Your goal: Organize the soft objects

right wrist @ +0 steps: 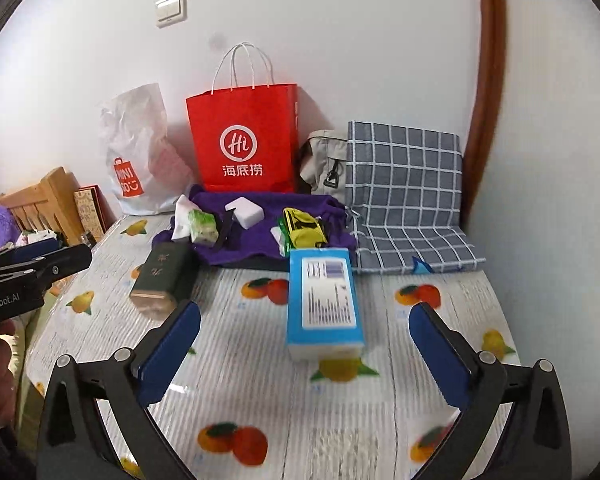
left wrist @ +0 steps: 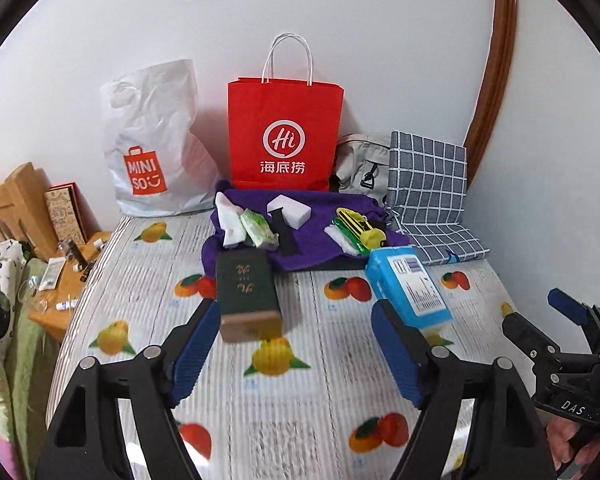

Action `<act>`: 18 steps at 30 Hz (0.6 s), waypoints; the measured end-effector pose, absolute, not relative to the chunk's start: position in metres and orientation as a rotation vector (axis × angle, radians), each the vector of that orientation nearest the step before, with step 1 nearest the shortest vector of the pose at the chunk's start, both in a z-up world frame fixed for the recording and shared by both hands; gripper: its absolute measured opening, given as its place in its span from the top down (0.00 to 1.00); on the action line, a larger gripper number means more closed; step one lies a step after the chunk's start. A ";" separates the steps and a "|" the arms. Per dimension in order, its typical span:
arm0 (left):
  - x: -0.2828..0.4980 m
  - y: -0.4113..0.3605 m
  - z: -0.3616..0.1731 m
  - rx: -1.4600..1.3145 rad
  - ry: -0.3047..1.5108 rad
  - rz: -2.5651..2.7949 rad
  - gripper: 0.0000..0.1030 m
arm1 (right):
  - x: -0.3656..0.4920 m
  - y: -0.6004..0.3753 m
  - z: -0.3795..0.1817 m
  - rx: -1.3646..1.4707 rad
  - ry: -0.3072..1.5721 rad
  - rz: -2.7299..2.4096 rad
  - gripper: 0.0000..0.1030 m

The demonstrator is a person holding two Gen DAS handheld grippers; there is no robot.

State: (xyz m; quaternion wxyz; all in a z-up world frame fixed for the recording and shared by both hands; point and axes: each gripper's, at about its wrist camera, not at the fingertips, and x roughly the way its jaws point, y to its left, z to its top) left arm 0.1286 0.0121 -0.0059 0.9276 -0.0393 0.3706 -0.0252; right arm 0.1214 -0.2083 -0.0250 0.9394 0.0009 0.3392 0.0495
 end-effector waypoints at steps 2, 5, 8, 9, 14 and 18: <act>0.116 0.013 -0.005 -0.085 0.751 -0.049 0.21 | 0.109 -0.209 -0.025 0.005 0.696 0.105 0.00; 0.098 0.016 -0.001 -0.096 0.731 -0.029 0.21 | 0.096 -0.209 -0.024 0.003 0.707 0.104 0.00; 0.086 0.016 0.001 -0.094 0.719 -0.005 0.20 | 0.086 -0.209 -0.021 0.012 0.702 0.106 0.00; 0.083 0.016 0.002 -0.093 0.717 0.002 0.20 | 0.083 -0.209 -0.020 0.013 0.700 0.110 0.00; 0.073 0.014 0.002 -0.095 0.715 0.008 0.19 | 0.070 -0.207 -0.013 0.021 0.679 0.123 0.00; 0.068 0.012 0.001 -0.095 0.717 0.017 0.19 | 0.063 -0.207 -0.010 0.019 0.672 0.122 0.00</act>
